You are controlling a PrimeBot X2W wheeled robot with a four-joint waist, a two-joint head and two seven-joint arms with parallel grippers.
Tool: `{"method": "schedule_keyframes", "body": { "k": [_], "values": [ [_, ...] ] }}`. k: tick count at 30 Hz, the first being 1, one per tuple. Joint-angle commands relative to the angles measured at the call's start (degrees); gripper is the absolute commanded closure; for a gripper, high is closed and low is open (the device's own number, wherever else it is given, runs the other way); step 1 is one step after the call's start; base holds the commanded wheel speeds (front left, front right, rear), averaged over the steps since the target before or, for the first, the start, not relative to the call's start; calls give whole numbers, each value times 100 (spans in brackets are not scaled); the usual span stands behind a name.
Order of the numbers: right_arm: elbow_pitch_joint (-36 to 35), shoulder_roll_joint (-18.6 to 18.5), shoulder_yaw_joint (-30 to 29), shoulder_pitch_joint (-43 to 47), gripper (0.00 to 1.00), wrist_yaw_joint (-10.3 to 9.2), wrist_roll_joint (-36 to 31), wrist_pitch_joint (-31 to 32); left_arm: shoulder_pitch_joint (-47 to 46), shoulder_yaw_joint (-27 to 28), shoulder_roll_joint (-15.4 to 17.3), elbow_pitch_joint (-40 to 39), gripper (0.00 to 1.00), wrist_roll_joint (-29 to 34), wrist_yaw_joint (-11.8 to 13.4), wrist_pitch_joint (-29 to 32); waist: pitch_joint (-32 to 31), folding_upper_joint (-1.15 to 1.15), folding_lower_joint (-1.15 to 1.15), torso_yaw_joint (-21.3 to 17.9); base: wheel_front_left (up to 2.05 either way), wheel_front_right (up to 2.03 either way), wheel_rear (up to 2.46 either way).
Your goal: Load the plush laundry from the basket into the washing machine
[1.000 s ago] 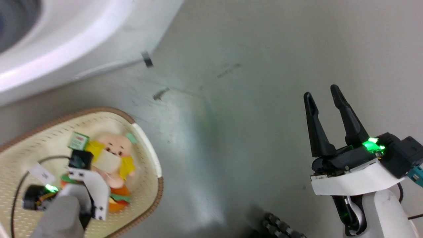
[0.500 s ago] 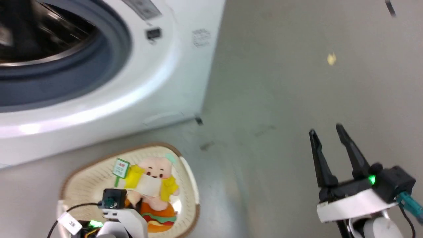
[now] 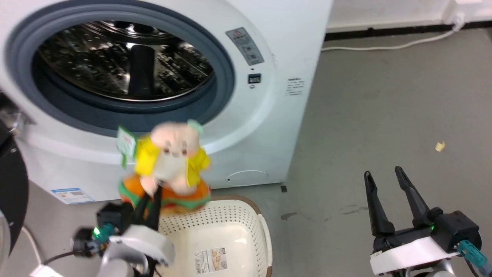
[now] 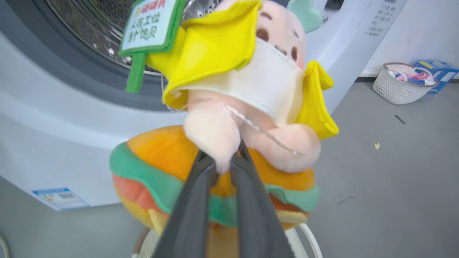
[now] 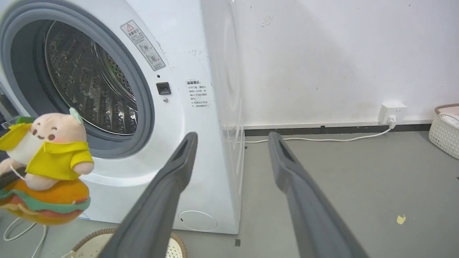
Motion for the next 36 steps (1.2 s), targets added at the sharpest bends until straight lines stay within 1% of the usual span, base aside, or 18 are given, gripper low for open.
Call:
{"method": "schedule_keyframes", "body": {
  "k": [1, 2, 5, 7, 11, 12, 13, 14, 15, 16, 17, 18, 19, 21, 22, 24, 31, 36],
  "values": [
    [-31, 1, 30, 75, 0, -5, -53, -26, 48, 129, 20, -564, 100, 204, 78, -32, -25, 0, 2, 75, 0, 0, 0],
    [-62, 1, 94, 33, 0, -5, -71, -26, 37, 351, 53, -1278, 100, 357, 107, -32, 139, 0, 2, 1, 0, 0, 0],
    [-83, 1, 122, -56, 0, -5, -70, -26, -172, 531, 129, -1707, 100, 431, 106, -32, 389, 0, 2, -124, 0, 0, 0],
    [-102, 1, 137, -91, 0, -5, -65, -26, -286, 593, 179, -1775, 100, 429, 102, -32, 518, 0, 2, -183, 0, 0, 0],
    [-174, 1, 191, -322, 0, -5, 42, -26, -1209, 771, 588, -1791, 100, 450, 51, 224, 1142, 0, 2, -486, 0, 0, 0],
    [-174, 1, 191, -322, 0, -5, 42, -26, -1209, 771, 588, -1791, 100, 450, 51, 224, 1142, 0, 2, -486, 0, 0, 0],
    [-194, 1, 230, -424, 0, -5, 101, -26, -1668, 834, 815, -1711, 100, 454, 13, 475, 1417, 0, 2, -630, 0, 0, 0],
    [-194, 1, 230, -424, 0, -5, 101, -26, -1668, 834, 815, -1711, 100, 454, 13, 475, 1417, 0, 2, -630, 0, 0, 0],
    [-201, 1, 252, -470, 0, -5, 125, -26, -1909, 865, 941, -1641, 100, 456, -10, 599, 1548, 0, 2, -699, 0, 0, 0],
    [-202, 1, 295, -551, 0, -5, 172, -26, -2394, 912, 1217, -1479, 100, 486, -55, 846, 1809, 0, 2, -847, 0, 0, 0],
    [-202, 1, 295, -551, 0, -5, 172, -26, -2394, 912, 1217, -1479, 100, 486, -55, 846, 1809, 0, 2, -847, 0, 0, 0],
    [-188, 1, 312, -619, 0, -5, 230, -26, -2858, 946, 1482, -1294, 100, 514, -97, 1082, 2034, 0, 2, -991, 0, 0, 0],
    [-188, 1, 312, -619, 0, -5, 230, -26, -2858, 946, 1482, -1294, 100, 514, -97, 1082, 2034, 0, 2, -991, 0, 0, 0],
    [-184, 1, 301, -679, 0, -5, 293, -26, -3282, 924, 1729, -1112, 100, 600, -124, 1335, 2222, 0, 2, -1115, 0, 0, 0],
    [-213, 1, 293, -761, 0, -5, 374, -26, -3947, 841, 2039, -820, 100, 706, -168, 1757, 2510, 0, 2, -1266, 0, 0, 0],
    [-237, 1, 325, -824, 0, -5, 445, -26, -4388, 725, 2253, -550, 100, 813, -208, 1979, 2669, 0, 2, -1354, 0, 0, 0],
    [-291, 1, 464, -1001, 0, -5, 648, -26, -5665, 279, 2582, 552, 100, 1018, -288, 2549, 3031, 0, 2, -1565, 0, 0, 0],
    [-314, 1, 503, -1052, 0, -5, 736, -26, -6060, -160, 2698, 1281, 100, 1160, -319, 2910, 3166, 0, 2, -1624, 0, 0, 0]
  ]
}}
